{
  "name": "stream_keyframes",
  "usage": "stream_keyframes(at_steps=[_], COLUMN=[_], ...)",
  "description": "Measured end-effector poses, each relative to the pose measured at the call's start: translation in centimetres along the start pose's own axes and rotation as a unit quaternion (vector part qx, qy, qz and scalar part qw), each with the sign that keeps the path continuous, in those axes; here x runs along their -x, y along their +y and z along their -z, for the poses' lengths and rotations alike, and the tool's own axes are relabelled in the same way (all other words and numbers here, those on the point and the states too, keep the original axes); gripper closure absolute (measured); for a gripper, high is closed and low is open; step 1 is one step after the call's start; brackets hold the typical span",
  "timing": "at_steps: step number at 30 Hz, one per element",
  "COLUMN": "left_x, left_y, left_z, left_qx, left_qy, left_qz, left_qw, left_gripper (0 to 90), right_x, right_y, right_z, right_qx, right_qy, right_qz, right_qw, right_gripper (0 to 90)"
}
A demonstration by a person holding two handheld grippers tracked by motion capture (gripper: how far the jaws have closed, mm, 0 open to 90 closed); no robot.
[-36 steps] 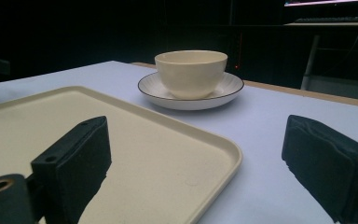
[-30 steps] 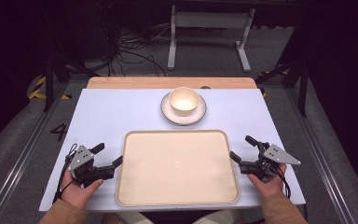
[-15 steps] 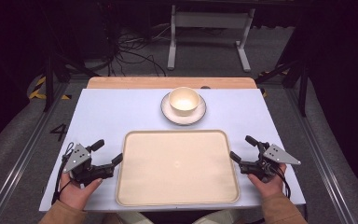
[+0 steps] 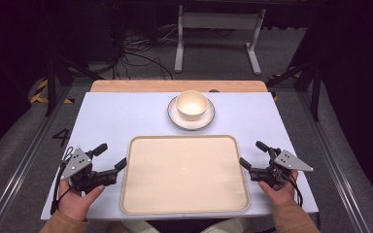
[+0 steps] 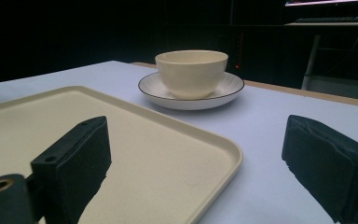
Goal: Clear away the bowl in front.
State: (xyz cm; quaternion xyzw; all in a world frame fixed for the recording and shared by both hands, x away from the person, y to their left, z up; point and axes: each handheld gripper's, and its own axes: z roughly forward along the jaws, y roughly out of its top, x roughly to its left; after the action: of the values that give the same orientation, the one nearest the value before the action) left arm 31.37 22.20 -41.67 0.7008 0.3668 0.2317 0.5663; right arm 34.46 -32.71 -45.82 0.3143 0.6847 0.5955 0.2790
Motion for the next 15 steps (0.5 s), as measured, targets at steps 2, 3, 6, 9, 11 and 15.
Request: stream_keyframes(at_steps=[2, 3, 6, 9, 11, 15], left_x=[0.1, 0.2, 0.4, 0.2, -0.1, -0.3], left_y=[0.3, 0.4, 0.8, 1.1, 1.7, 2.9], left_z=[-0.3, -0.4, -1.2, -1.8, -2.2, -3.2], left_qx=[-0.002, 0.0, -0.008, -0.011, -0.016, -0.018], left_qy=[-0.003, -0.005, -0.01, -0.01, -0.009, -0.009], left_qz=[-0.003, -0.003, -0.015, -0.013, -0.015, -0.024], left_qw=[1.0, 1.0, 0.9998, 0.9998, 0.9997, 0.9995], left_gripper=[14.1, 14.0, 13.9, 13.9, 13.7, 13.4], right_x=[0.0, 0.0, 0.0, 0.0, 0.0, 0.0], right_y=[0.0, 0.0, 0.0, 0.0, 0.0, 0.0], right_z=[0.0, 0.0, 0.0, 0.0, 0.0, 0.0], right_qx=[0.0, 0.0, 0.0, 0.0, -0.001, 0.0], right_qy=[0.0, 0.0, -0.001, -0.001, -0.001, -0.002], right_qz=[0.0, -0.001, -0.001, -0.001, -0.001, -0.002], right_qw=[1.0, 1.0, 1.0, 1.0, 1.0, 1.0], right_gripper=[8.2, 8.3, 8.3, 8.3, 8.3, 8.3])
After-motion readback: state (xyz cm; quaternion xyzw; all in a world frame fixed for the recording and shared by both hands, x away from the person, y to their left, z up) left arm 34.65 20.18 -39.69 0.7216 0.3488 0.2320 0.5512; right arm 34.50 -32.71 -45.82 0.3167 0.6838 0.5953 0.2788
